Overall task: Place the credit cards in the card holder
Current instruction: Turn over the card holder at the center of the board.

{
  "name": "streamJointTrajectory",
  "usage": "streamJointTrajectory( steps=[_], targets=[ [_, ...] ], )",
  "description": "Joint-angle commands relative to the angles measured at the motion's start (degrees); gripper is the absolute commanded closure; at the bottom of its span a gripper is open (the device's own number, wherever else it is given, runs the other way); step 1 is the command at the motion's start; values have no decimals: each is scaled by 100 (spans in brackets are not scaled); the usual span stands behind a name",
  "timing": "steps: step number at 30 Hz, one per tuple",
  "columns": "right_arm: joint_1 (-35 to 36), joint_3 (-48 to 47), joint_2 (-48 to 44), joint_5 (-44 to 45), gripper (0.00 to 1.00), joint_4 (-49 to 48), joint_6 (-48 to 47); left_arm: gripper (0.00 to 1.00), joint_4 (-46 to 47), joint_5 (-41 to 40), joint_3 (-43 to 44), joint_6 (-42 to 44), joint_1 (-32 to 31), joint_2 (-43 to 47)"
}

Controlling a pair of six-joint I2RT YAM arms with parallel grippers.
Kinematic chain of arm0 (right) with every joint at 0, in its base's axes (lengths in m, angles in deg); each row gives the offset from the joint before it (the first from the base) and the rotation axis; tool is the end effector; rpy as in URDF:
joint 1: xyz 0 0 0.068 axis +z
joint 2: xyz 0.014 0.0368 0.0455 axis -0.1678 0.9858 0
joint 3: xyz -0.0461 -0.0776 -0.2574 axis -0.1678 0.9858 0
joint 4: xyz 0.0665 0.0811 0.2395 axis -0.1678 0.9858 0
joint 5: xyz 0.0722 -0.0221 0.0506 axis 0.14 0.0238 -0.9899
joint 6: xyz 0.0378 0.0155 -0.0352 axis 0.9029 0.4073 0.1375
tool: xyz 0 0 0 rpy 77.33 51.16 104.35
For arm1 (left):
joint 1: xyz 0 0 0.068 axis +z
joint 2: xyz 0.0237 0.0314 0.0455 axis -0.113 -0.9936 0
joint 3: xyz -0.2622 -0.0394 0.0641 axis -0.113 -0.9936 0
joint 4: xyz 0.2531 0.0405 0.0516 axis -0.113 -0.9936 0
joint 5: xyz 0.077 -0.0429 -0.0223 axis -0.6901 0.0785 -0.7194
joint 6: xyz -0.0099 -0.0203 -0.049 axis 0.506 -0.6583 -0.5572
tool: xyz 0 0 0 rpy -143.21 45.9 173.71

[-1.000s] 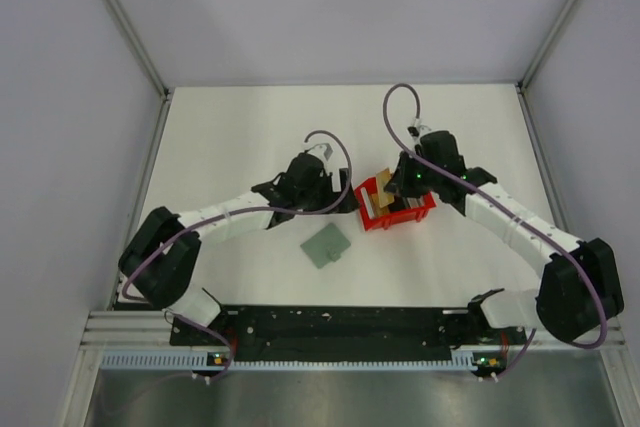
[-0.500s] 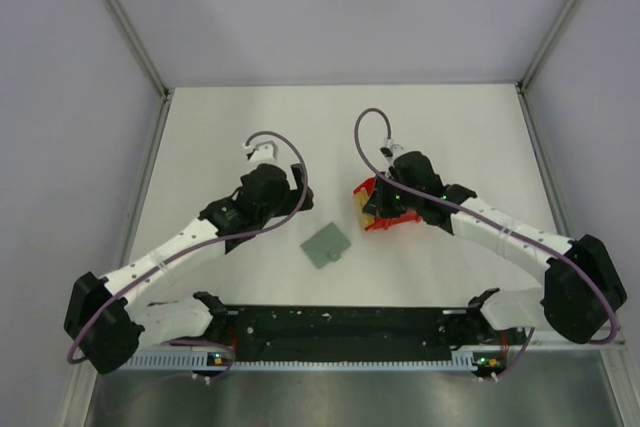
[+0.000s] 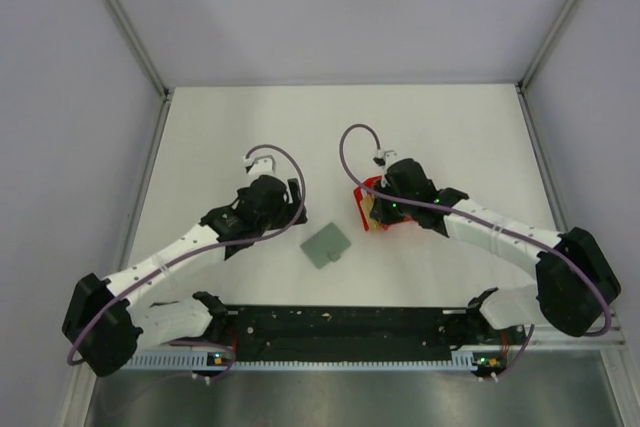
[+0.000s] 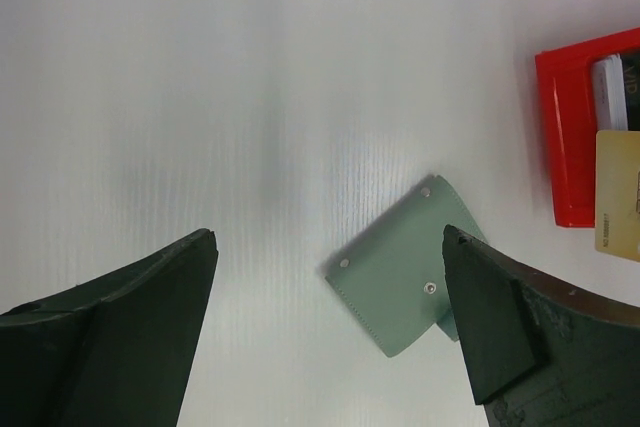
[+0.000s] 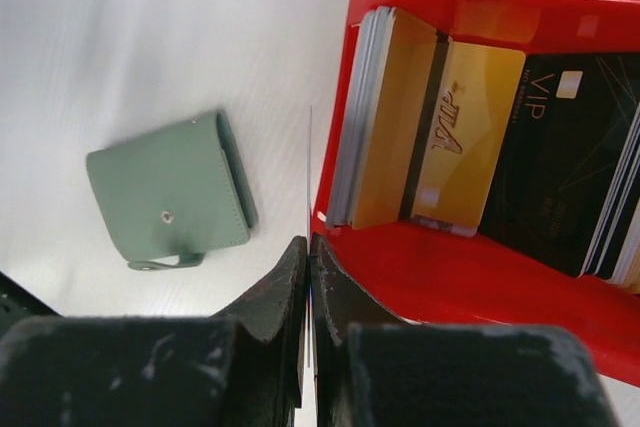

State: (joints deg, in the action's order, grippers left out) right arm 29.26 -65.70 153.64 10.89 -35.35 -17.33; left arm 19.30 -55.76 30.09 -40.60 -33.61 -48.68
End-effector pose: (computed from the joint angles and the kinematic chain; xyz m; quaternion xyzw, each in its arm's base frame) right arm 0.2152 0.1767 0.2229 -0.1406 0.9108 0.2236 0.3174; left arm 0.1819 -0.1379 0.2445 -0.0712 0.9049 -0.1376 0.3964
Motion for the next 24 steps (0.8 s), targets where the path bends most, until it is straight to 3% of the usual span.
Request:
streamJointTrajectory(
  steps=[1, 10, 15, 21, 24],
  targets=[
    [81, 207, -279, 507, 100, 103, -406, 3, 33, 276, -132, 43, 19, -54],
    [72, 673, -841, 1185, 100, 182, -591, 4, 507, 663, -580, 26, 2, 7],
    [81, 779, -1087, 879, 100, 182, -521, 2, 893, 927, -844, 87, 2, 34],
    [125, 945, -1755, 158, 100, -142, 540, 2, 939, 822, -889, 210, 11, -63],
    [431, 1173, -1861, 332, 100, -669, 1471, 2, 693, 559, -862, 62, 11, -133]
  ],
)
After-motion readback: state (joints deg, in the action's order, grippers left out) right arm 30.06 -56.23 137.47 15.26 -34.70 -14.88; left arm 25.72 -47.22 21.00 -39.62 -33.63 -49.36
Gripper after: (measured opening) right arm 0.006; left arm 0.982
